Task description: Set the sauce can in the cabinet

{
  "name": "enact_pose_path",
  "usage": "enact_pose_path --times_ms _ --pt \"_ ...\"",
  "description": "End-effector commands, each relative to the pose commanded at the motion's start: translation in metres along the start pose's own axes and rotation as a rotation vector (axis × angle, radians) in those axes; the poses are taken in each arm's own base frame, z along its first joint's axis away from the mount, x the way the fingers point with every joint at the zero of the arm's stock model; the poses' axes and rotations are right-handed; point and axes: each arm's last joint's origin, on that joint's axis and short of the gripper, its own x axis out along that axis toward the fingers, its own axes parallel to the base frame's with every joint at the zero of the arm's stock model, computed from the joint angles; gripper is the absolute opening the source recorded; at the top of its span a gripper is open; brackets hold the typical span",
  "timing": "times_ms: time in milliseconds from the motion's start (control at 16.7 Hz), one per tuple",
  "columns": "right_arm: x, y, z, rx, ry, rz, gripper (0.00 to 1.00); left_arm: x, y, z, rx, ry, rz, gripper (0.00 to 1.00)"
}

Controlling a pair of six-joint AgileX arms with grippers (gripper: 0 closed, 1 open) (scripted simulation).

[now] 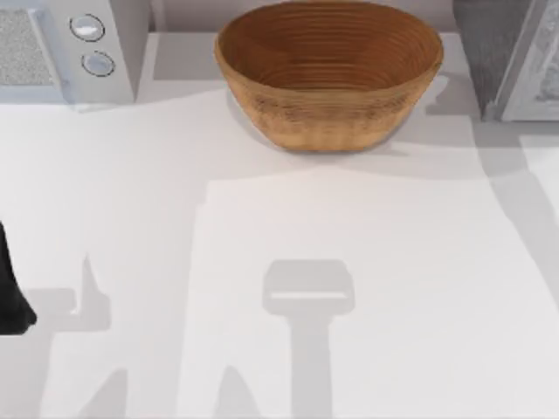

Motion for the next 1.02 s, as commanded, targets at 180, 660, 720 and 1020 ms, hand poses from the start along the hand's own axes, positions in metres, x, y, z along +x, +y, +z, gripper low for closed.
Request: enact_pose_path --times_ms 180,660,720,1020 --pt "0.0 -0.001 0.0 0.002 0.0 -0.003 0.0 0.0 0.0 0.0 0.0 0.0 0.0 1.0" --pt "0.08 0.003 0.001 0.006 -0.015 0.005 0.0 0.0 0.0 0.0 0.0 0.0 0.0 1.0" --pt "0.099 0.003 -0.004 0.006 -0.006 0.006 0.0 0.0 0.0 0.0 0.0 0.0 0.0 1.0" --pt "0.149 -0.003 -0.02 0.002 0.0 -0.003 0.0 0.0 0.0 0.0 0.0 0.0 0.0 1.0"
